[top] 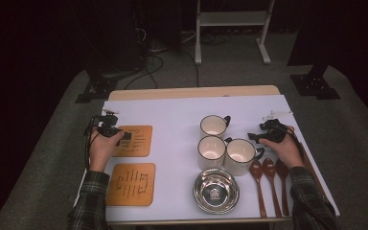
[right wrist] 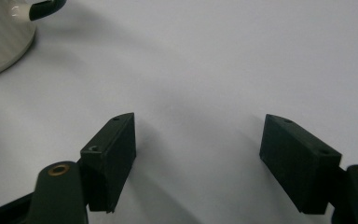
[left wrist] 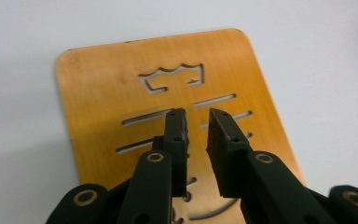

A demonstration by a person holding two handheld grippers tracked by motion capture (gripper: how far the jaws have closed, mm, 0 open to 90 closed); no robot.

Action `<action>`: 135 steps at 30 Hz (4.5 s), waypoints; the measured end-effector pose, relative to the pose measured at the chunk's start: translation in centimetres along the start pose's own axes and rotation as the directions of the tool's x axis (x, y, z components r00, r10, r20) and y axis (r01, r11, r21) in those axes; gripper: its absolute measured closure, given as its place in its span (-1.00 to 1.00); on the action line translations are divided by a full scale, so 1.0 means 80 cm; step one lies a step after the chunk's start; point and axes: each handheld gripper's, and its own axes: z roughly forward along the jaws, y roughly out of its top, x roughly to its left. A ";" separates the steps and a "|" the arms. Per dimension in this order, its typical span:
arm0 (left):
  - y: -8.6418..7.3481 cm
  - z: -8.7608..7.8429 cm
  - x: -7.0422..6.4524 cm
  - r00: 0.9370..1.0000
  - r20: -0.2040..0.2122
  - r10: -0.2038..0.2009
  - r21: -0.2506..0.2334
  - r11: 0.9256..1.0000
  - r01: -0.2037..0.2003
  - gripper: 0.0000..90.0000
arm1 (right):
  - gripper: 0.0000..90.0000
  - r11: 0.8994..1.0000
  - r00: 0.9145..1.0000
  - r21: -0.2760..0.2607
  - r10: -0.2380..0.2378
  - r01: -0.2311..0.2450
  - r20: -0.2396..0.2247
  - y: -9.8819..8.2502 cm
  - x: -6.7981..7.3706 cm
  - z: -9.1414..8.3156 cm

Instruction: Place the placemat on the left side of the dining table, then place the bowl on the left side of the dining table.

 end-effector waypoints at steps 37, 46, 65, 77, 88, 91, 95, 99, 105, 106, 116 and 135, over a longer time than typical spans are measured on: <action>-0.020 -0.017 -0.049 0.995 0.021 0.093 -0.007 0.996 -0.093 0.08 | -0.44 1.000 1.000 0.000 0.000 0.000 -0.001 0.000 0.000 0.000; -0.022 -0.021 -0.062 0.991 0.016 0.135 -0.030 0.990 -0.135 -0.46 | -0.44 1.000 1.000 0.000 -0.002 0.002 0.001 0.000 0.000 0.000; -0.032 -0.018 -0.089 0.978 0.061 0.199 -0.034 0.980 -0.197 -0.59 | -0.44 1.000 1.000 -0.001 -0.004 0.004 0.002 0.000 0.000 0.000; -0.036 -0.012 -0.120 0.962 0.083 0.258 -0.037 0.966 -0.256 -0.61 | -0.44 1.000 1.000 0.000 -0.006 0.006 0.005 0.000 0.001 0.000; -0.039 -0.013 -0.146 0.944 0.120 0.309 -0.048 0.951 -0.305 -0.61 | -0.44 1.000 1.000 0.000 -0.006 0.006 0.005 0.000 0.001 0.000; -0.040 -0.015 -0.153 0.939 0.133 0.318 -0.046 0.948 -0.314 -0.61 | -0.44 1.000 1.000 0.000 -0.006 0.006 0.005 0.000 0.001 0.000; -0.041 -0.016 -0.161 0.930 0.143 0.337 -0.056 0.941 -0.333 -0.61 | -0.44 1.000 1.000 0.000 -0.006 0.006 0.005 0.000 0.001 0.000; -0.042 -0.018 -0.171 0.923 0.160 0.350 -0.058 0.937 -0.345 -0.61 | -0.44 1.000 1.000 -0.001 -0.006 0.006 0.005 0.000 0.001 0.000; -0.043 -0.018 -0.183 0.911 0.182 0.370 -0.058 0.929 -0.365 -0.61 | -0.44 1.000 1.000 0.000 -0.007 0.007 0.005 0.000 0.001 0.000; -0.043 -0.018 -0.185 0.910 0.183 0.373 -0.055 0.928 -0.369 -0.61 | -0.44 1.000 1.000 0.000 -0.006 0.006 0.005 0.000 0.001 0.000; -0.046 -0.016 -0.206 0.889 0.218 0.403 -0.046 0.914 -0.404 -0.61 | -0.44 1.000 1.000 0.000 -0.006 0.006 0.005 0.000 0.001 0.000; -0.053 -0.010 -0.244 0.848 0.268 0.457 -0.025 0.883 -0.468 -0.61 | -0.44 1.000 1.000 0.000 -0.006 0.006 0.005 0.000 0.001 0.000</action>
